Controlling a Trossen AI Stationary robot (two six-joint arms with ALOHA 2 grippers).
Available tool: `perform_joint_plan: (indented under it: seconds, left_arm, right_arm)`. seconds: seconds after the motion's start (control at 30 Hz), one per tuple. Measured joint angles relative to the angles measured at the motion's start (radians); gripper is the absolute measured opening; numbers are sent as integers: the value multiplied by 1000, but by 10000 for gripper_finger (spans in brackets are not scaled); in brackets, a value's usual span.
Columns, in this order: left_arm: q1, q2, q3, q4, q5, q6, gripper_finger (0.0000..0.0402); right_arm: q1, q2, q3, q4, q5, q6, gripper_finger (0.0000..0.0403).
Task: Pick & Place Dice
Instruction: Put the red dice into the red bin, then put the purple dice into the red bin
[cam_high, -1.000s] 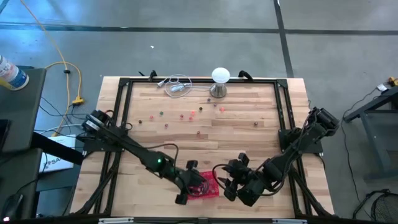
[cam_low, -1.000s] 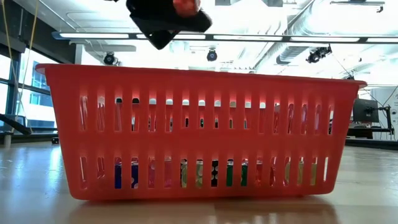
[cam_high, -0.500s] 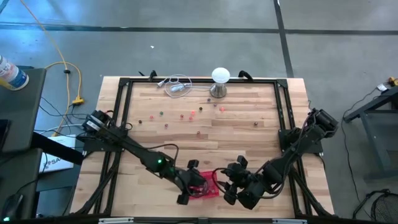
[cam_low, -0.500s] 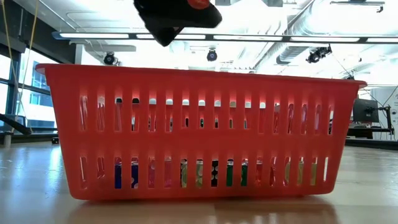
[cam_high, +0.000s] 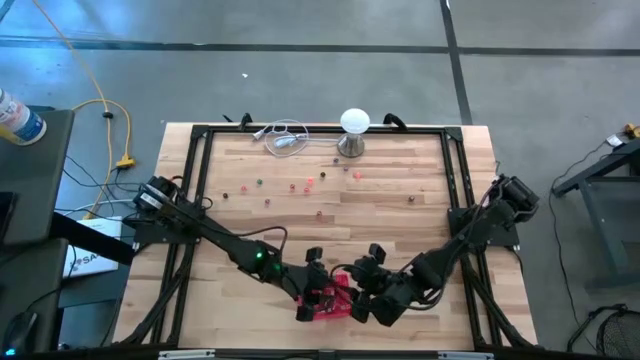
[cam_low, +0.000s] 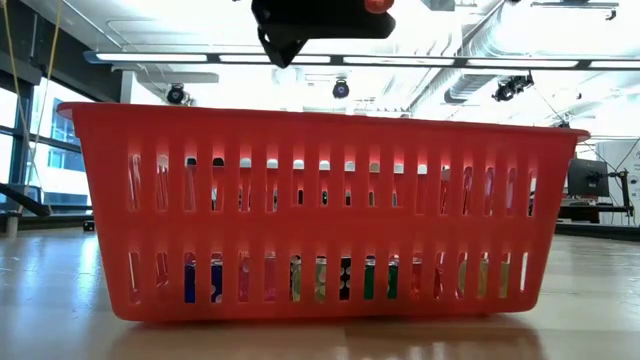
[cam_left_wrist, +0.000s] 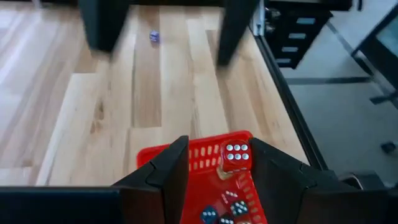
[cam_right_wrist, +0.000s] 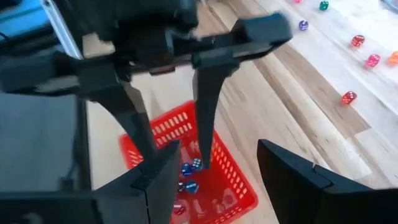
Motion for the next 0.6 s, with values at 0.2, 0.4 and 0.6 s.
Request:
perform_joint_plan:
  seconds: [0.2, 0.4, 0.6]
  left_arm:
    - [-4, 0, 0, 26, -7, -5, 158]
    - [-10, 0, -1, 29, -7, -8, 158]
    - [-22, 0, -1, 34, -7, -12, 158]
  right_arm:
    - [-30, 51, 0, 104, -156, -58, 203]
    - [-49, 51, 0, 112, -207, -68, 203]
    - [-49, 50, 0, 112, -213, -72, 203]
